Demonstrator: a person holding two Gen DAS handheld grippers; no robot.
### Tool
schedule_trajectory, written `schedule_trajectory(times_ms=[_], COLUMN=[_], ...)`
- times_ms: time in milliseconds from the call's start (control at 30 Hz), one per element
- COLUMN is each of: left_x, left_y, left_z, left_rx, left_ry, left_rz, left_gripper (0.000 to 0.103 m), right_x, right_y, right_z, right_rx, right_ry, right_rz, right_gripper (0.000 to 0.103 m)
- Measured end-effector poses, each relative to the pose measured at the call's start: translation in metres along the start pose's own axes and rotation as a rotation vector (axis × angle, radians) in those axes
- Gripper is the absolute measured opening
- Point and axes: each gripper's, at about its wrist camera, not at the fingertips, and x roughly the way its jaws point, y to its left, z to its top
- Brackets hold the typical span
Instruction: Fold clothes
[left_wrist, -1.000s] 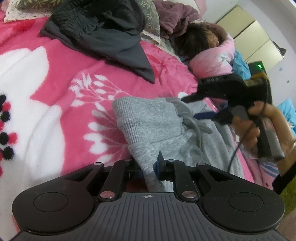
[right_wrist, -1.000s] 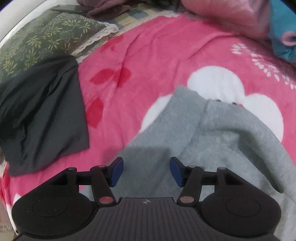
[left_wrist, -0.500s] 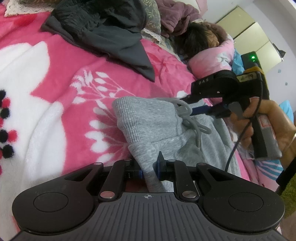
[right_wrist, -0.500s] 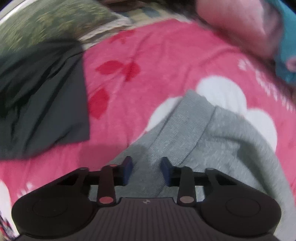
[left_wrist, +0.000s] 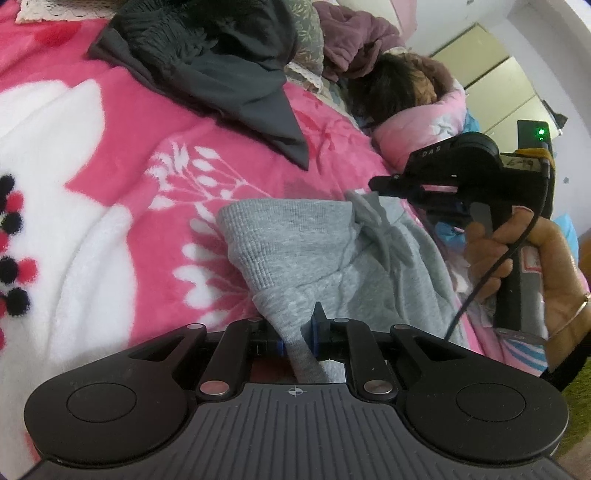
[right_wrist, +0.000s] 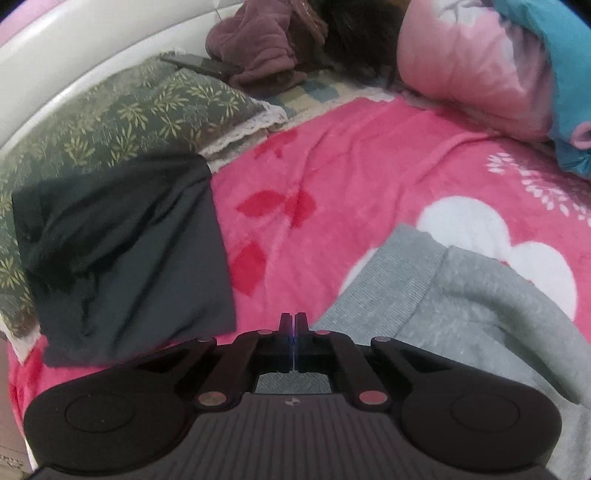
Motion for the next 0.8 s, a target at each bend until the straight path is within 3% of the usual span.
schedule_trajectory(times_ms=[100,300,433,500,567,600,800], left_x=[0.000,0.003,0.004,0.004,0.004,0.004,0.005], left_y=[0.001,0.004,0.005,0.006,0.006,0.006,0.006], left_z=[0.000,0.002,0.003,0.003,0.003,0.003,0.002], left_rx=[-0.005,-0.018,-0.027,-0.033,-0.037,-0.039,-0.043], left_ry=[0.003,0.013,0.017,0.020,0.020,0.020,0.018], left_rz=[0.000,-0.001,0.000,-0.002,-0.002,-0.002,0.002], left_gripper=[0.013,0.013,0.014,0.014,0.014,0.014,0.015], right_x=[0.003,0.012,-0.017,-0.033,-0.044,-0.048,-0.050], right_y=[0.004,-0.001,-0.003,-0.004,-0.003,-0.003,-0.004], right_z=[-0.001,0.001,-0.005,-0.016,-0.031,-0.040,-0.090], right_rx=[0.002,0.057,-0.050,-0.160,-0.272,-0.337,-0.602], right_ry=[-0.047,-0.034,-0.067,-0.078,-0.075,-0.079,-0.045], right_rz=[0.061,0.078,0.058,0.041,0.012,-0.002,-0.036], right_gripper=[0.000,0.000,0.002,0.008,0.039,0.046,0.049])
